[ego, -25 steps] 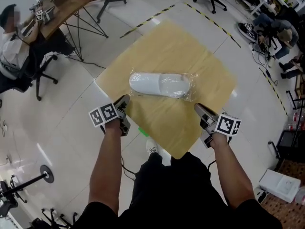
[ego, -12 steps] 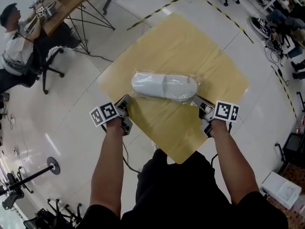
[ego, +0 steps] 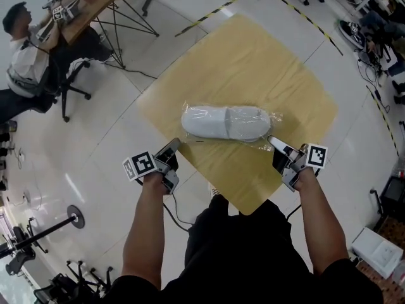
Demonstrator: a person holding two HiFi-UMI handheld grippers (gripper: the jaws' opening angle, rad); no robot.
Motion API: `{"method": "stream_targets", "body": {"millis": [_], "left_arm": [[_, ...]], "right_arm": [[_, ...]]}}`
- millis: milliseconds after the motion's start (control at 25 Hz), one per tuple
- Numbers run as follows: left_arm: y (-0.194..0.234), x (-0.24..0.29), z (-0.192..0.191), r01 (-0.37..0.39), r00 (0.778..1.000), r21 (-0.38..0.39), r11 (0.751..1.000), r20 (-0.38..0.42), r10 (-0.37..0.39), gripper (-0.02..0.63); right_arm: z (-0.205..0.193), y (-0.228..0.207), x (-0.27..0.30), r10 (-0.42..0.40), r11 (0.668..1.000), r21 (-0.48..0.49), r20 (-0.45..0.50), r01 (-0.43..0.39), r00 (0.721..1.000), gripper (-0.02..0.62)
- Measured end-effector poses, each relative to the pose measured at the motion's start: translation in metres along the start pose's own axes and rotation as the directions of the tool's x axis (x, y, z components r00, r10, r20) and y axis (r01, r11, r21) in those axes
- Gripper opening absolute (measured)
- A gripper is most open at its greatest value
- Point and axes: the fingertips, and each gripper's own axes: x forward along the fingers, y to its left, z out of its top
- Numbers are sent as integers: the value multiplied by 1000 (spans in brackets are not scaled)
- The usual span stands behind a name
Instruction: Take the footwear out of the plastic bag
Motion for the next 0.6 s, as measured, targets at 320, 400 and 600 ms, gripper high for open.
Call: {"method": "stream_targets", "body": {"millis": [320,400,600], "left_arm": [[18,-43,-54,74,997,-99,992,-6,-75,5],[23,-55,-62,93,996,-133,987,7,-93,5],[35,-76,-76,125,992,-186,974,35,-121,5]], "right_arm": [[-59,1,-25,83,996,32,-68,-81,994,2],[-73,2,-30,90,996,28,-73,-88,993,2],[-103,0,-38,100,995,25,-96,-98,990,2]]}}
